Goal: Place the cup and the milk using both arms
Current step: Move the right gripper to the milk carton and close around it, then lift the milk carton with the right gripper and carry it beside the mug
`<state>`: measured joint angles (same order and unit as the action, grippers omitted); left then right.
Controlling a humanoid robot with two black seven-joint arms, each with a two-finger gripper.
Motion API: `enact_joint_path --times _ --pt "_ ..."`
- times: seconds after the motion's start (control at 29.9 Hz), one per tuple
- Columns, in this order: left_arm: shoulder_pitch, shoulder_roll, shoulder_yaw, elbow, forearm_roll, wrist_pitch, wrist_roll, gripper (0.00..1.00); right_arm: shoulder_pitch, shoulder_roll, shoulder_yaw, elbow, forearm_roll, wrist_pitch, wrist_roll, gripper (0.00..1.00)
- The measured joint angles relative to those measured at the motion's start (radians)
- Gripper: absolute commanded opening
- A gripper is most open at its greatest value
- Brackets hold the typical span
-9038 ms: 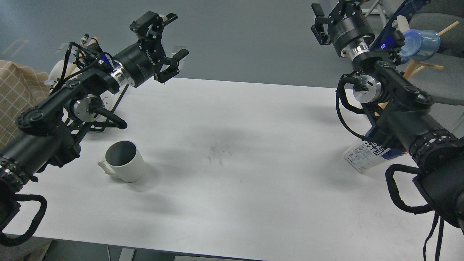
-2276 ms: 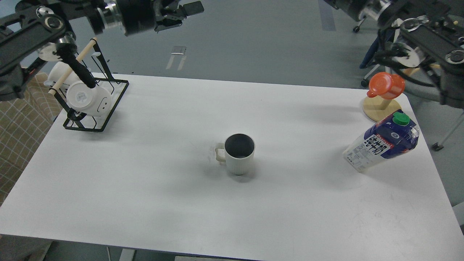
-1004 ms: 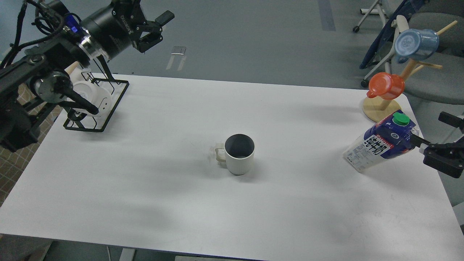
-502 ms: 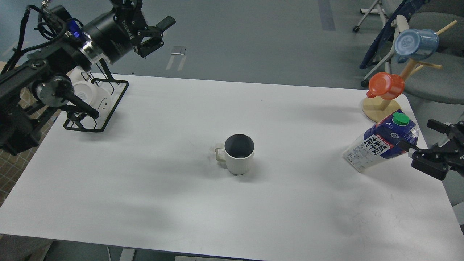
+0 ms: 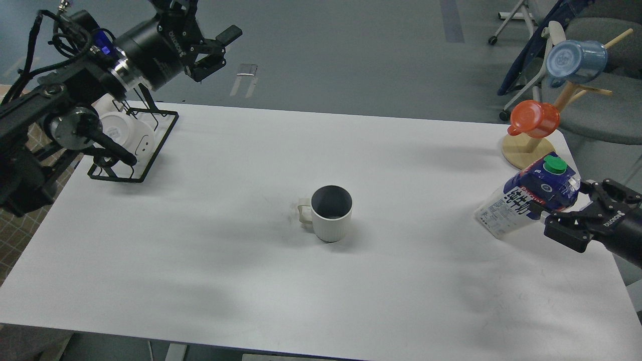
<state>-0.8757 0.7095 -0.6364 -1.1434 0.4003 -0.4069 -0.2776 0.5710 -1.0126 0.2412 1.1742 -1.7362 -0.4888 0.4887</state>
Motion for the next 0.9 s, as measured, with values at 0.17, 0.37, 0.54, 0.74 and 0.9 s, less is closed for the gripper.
enact_joint_path --times 0.17,0.37,0.54,0.74,0.9 --pt "0.003 0.005 -0.002 -0.002 0.0 -0.001 0.0 0.98 -0.014 0.01 0.0 -0.009 0.0 0.0 0.0 0.21" --pt "0.003 0.005 -0.002 -0.01 0.0 -0.001 0.002 0.98 -0.016 0.011 0.0 -0.01 0.0 0.0 0.0 0.0" --pt "0.006 0.003 -0.002 -0.011 0.0 -0.001 0.002 0.98 -0.011 -0.002 0.022 0.017 0.002 0.0 0.0 0.0" --pt "0.005 0.007 -0.009 -0.011 0.0 -0.001 0.002 0.98 0.026 -0.013 0.067 0.095 0.007 0.0 0.0 0.0" --pt "0.005 0.009 -0.013 -0.01 0.0 -0.001 0.002 0.98 0.104 0.012 0.066 0.103 0.005 0.0 0.0 0.0"
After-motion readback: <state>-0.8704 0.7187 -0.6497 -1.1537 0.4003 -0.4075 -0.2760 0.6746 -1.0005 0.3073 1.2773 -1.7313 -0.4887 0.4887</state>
